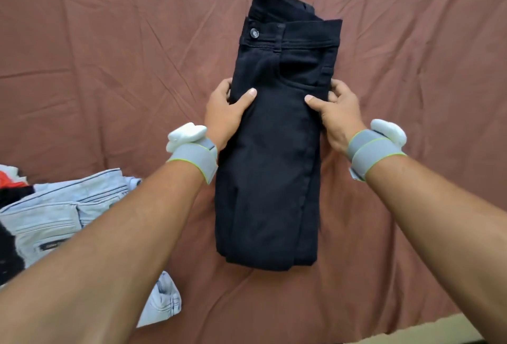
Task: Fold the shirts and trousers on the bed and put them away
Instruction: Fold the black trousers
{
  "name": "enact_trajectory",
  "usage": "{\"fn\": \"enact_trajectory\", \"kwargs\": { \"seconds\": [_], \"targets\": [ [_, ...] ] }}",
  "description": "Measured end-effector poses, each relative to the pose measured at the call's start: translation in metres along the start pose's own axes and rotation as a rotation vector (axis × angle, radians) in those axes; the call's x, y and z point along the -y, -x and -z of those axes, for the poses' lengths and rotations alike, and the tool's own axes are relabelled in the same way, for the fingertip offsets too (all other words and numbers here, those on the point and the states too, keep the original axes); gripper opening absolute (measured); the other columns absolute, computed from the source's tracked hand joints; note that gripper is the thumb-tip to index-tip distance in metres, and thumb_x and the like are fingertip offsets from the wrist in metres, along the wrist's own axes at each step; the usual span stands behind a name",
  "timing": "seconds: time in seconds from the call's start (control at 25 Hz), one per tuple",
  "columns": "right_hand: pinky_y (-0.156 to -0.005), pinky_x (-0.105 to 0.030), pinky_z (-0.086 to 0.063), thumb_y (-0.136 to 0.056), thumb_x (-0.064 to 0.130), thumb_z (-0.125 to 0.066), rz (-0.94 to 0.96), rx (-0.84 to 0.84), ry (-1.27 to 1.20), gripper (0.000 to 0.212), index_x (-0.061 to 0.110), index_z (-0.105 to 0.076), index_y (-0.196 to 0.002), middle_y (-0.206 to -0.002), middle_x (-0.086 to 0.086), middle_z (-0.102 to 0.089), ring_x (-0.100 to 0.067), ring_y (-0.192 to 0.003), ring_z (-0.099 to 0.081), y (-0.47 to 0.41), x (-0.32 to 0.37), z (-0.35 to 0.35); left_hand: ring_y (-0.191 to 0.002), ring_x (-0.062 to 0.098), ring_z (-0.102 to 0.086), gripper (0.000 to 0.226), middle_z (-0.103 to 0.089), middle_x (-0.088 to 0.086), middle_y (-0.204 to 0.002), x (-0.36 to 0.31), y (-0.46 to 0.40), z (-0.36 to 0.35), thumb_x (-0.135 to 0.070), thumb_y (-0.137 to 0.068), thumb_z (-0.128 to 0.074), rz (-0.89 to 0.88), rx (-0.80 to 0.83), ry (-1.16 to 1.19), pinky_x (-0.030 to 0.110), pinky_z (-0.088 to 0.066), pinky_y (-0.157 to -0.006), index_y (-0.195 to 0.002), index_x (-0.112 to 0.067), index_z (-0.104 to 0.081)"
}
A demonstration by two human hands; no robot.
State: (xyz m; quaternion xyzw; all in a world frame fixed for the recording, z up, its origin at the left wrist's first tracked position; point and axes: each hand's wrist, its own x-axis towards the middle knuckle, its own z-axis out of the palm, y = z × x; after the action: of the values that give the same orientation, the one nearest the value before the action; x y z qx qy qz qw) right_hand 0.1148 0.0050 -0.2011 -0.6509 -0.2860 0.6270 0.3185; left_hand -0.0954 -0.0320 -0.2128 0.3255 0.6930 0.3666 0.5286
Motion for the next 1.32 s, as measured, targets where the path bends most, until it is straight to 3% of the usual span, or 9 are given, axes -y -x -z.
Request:
{"fn": "enact_trajectory", "kwargs": {
  "seconds": [0.16, 0.32, 0.48, 0.64, 0.8, 0.88, 1.04, 1.24, 1.32],
  "targets": [
    [-0.078, -0.032, -0.057, -0.081, -0.004, -0.069, 0.076, -0.049, 0.066, 0.029, 0.017, -0.056, -0.096, -0.087, -0.001, -0.072, -0.015, -0.08, -0.067, 0.001, 0.005, -0.008, -0.087, 0.011, -0.068, 0.025, -0.074, -0.002, -0.094, -0.007, 0.011, -0.003, -0.026, -0.089, -0.07, 0.053, -0.027, 0.15, 0.038, -0.057, -0.089, -0.109, -0.013, -0.063],
    [-0.056, -0.02, -0.051, -0.08, 0.007, -0.076, -0.013, -0.055, 0.024, 0.037, 0.014, -0.048, -0.102, -0.086, -0.004, -0.067, -0.013, -0.072, -0.065, 0.054, -0.015, 0.005, -0.093, 0.009, -0.066, 0.021, -0.073, -0.004, -0.098, 0.017, 0.091, 0.023, -0.017, -0.096, -0.061, 0.188, 0.071, 0.216, 0.025, -0.053, -0.084, -0.115, -0.006, -0.063],
    [-0.085, -0.031, -0.054, -0.078, 0.0, -0.075, 0.019, -0.051, 0.024, 0.044, 0.02, -0.044, -0.102, -0.098, -0.01, -0.061, -0.016, -0.086, -0.064, 0.132, -0.063, 0.02, -0.109, 0.01, -0.063, 0.042, -0.069, 0.001, -0.12, 0.055, 0.174, 0.037, -0.031, -0.094, -0.053, 0.271, 0.118, 0.284, 0.023, -0.051, -0.089, -0.128, -0.007, -0.057],
    [-0.087, -0.033, -0.052, -0.077, 0.004, -0.078, -0.004, -0.047, 0.122, 0.034, 0.017, -0.056, -0.098, -0.102, -0.007, -0.063, -0.018, -0.091, -0.064, 0.196, -0.107, 0.026, -0.09, 0.011, -0.064, 0.038, -0.071, -0.001, -0.106, 0.078, 0.216, 0.042, -0.031, -0.1, -0.042, 0.344, 0.082, 0.342, 0.027, -0.054, -0.076, -0.13, -0.012, -0.057],
    [-0.08, -0.028, -0.05, -0.073, 0.022, -0.083, -0.038, -0.135, 0.264, 0.023, 0.017, -0.065, -0.086, -0.089, 0.005, -0.066, -0.009, -0.083, -0.061, 0.22, -0.121, 0.019, -0.078, 0.003, -0.061, 0.022, -0.069, -0.007, -0.079, 0.082, 0.234, 0.042, -0.012, -0.104, -0.044, 0.247, 0.096, 0.273, 0.021, -0.053, -0.079, -0.115, -0.008, -0.063],
    [-0.075, -0.026, -0.046, -0.069, 0.035, -0.085, -0.049, -0.164, 0.384, 0.027, 0.018, -0.067, -0.078, -0.087, 0.007, -0.064, -0.009, -0.079, -0.059, 0.226, -0.122, 0.016, -0.088, 0.005, -0.062, 0.022, -0.071, -0.005, -0.088, 0.083, 0.236, 0.048, -0.01, -0.103, -0.045, 0.18, 0.179, 0.246, 0.023, -0.052, -0.089, -0.115, -0.007, -0.063],
    [-0.088, -0.029, -0.043, -0.07, 0.034, -0.085, -0.079, -0.035, 0.588, 0.028, 0.016, -0.066, -0.081, -0.113, 0.003, -0.052, -0.016, -0.105, -0.053, 0.247, -0.133, 0.015, -0.113, 0.01, -0.058, 0.026, -0.066, 0.001, -0.117, 0.091, 0.246, 0.06, -0.019, -0.102, -0.049, 0.067, 0.382, 0.061, 0.029, -0.042, -0.105, -0.119, -0.006, -0.064],
    [-0.069, -0.02, -0.037, -0.075, 0.02, -0.081, 0.084, -0.023, 0.666, 0.024, 0.011, -0.059, -0.078, -0.088, 0.003, -0.053, -0.018, -0.084, -0.053, 0.24, -0.137, 0.038, -0.082, 0.015, -0.051, 0.055, -0.056, 0.004, -0.083, 0.114, 0.232, 0.063, -0.046, -0.094, -0.06, -0.057, 0.207, -0.166, 0.043, -0.048, -0.073, -0.09, 0.01, -0.059],
    [-0.074, -0.029, -0.046, -0.074, 0.017, -0.082, 0.147, -0.104, 0.656, 0.02, 0.013, -0.063, -0.079, -0.082, 0.001, -0.06, -0.02, -0.079, -0.058, 0.231, -0.134, 0.062, -0.081, 0.012, -0.052, 0.045, -0.055, 0.005, -0.079, 0.119, 0.228, 0.066, -0.035, -0.091, -0.06, -0.055, 0.097, -0.146, 0.038, -0.051, -0.076, -0.086, 0.01, -0.06]
  ]
}}
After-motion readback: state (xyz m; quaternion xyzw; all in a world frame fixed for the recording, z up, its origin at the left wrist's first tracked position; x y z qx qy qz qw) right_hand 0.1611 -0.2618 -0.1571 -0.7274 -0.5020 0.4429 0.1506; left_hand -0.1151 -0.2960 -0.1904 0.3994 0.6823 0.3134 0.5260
